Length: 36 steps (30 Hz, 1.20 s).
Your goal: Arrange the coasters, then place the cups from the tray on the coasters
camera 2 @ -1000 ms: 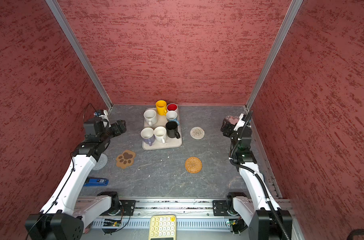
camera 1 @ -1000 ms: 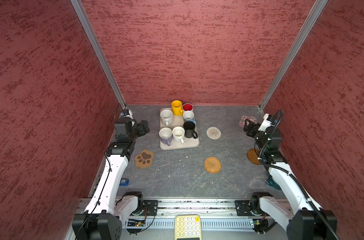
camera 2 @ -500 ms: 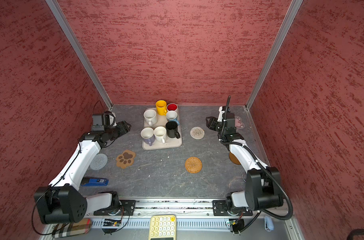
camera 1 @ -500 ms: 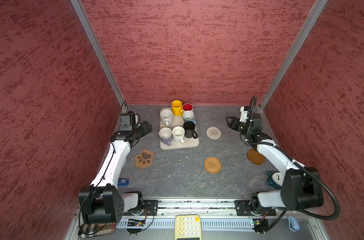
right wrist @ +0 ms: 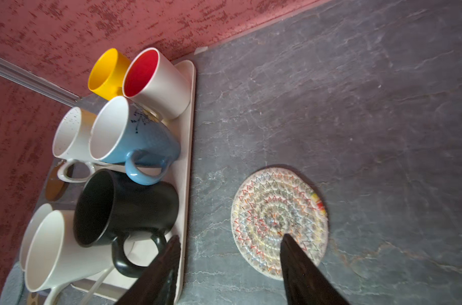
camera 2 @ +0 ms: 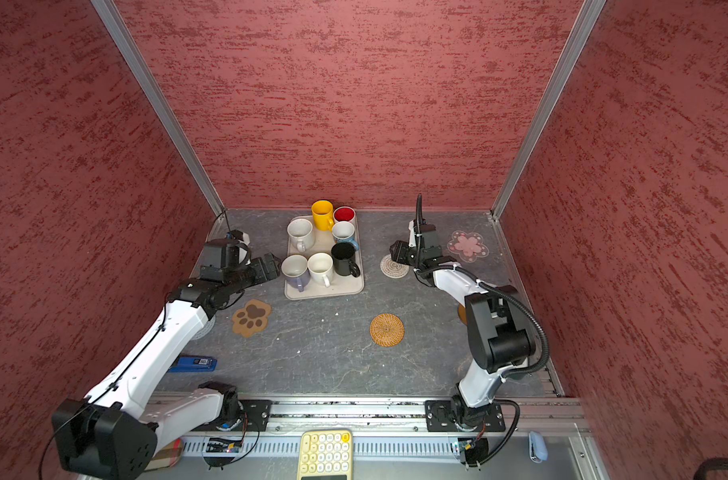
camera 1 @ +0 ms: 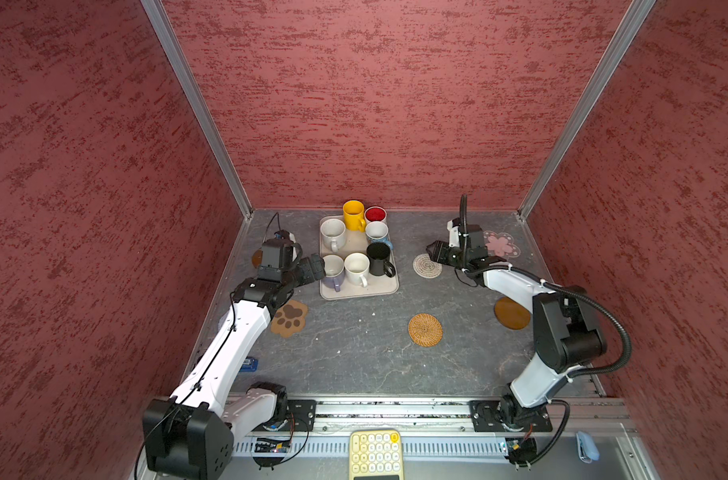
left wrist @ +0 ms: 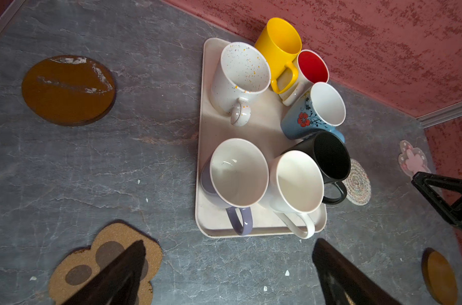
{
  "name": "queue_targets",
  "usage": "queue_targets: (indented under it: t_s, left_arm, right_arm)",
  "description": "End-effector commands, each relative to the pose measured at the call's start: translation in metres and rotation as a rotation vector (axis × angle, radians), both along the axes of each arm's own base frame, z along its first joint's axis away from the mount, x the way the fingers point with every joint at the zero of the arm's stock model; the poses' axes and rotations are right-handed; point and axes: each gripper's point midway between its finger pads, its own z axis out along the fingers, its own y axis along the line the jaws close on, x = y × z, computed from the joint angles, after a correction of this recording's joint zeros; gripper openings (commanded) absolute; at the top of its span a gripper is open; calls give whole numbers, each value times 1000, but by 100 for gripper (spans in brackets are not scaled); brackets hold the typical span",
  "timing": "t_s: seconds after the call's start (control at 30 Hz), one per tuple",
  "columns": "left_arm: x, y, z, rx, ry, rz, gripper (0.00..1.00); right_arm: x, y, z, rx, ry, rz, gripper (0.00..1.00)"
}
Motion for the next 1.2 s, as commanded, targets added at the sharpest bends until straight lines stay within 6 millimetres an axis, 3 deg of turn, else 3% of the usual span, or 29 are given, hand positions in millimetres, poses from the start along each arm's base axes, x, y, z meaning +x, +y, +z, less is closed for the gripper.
queue_targets:
  t_s: [0.0, 0.13, 0.23, 0.4, 0.6, 0.77, 0.87, 1.17]
  left_arm:
    - [-2, 4, -2, 52, -18, 27, 100]
    - [-13, -23, -2, 141, -53, -33, 100]
    - [-29, -47, -7, 210, -84, -91, 100]
    - [-51, -97, -28, 187, -66, -243, 95]
    - [-68, -168, -45, 173, -26, -441, 73]
    - [-79, -234, -60, 143, 24, -606, 66]
    - [-84, -265, -70, 115, 59, -681, 61]
    - [-101, -326, -92, 94, 126, -816, 53]
  right_arm:
    - [11, 2, -3, -52, 0, 0, 54]
    - [11, 8, -16, -60, 35, 17, 28]
    - [2, 9, -17, -62, 42, 20, 16]
    - [-27, 9, -23, -82, 67, 29, 16]
    - [-67, 4, -32, -41, 119, 13, 18]
    - [-95, -8, -35, -18, 126, -16, 21]
    - [-107, -20, -25, 2, 100, -45, 22]
    - [-130, -64, -9, 93, 64, -148, 23]
